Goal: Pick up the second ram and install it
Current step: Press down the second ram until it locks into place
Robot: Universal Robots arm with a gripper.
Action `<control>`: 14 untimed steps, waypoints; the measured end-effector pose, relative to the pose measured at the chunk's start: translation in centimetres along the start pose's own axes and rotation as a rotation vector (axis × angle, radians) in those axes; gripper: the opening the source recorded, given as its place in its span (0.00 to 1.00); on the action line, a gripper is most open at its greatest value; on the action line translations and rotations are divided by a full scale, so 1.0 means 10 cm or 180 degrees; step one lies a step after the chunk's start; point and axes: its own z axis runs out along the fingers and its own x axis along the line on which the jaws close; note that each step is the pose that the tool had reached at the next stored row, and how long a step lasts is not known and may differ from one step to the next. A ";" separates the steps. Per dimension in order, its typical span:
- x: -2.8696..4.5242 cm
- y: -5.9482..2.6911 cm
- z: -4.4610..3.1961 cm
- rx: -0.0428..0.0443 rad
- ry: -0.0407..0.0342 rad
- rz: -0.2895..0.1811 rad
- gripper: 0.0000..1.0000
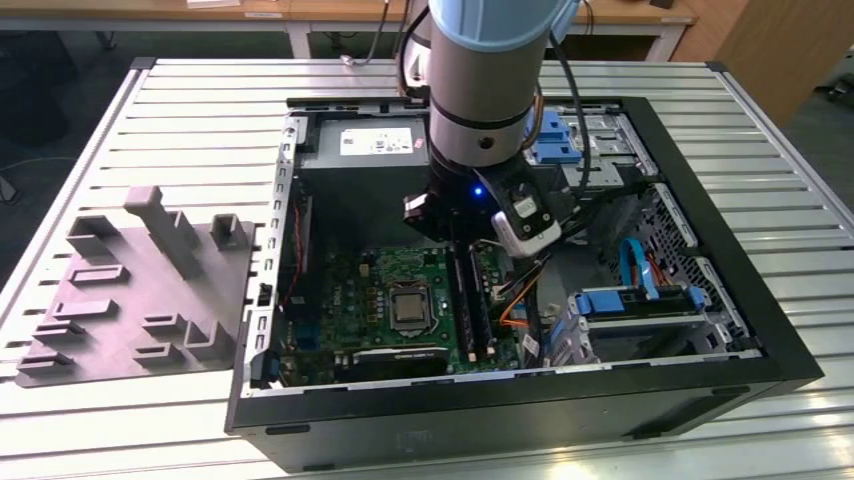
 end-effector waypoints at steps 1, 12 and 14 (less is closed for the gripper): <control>-0.002 0.002 0.005 0.0001 0.0000 0.0000 0.10; -0.004 0.049 0.054 0.0000 0.0000 0.0000 0.10; -0.002 0.076 0.083 0.0000 0.0000 0.0000 0.10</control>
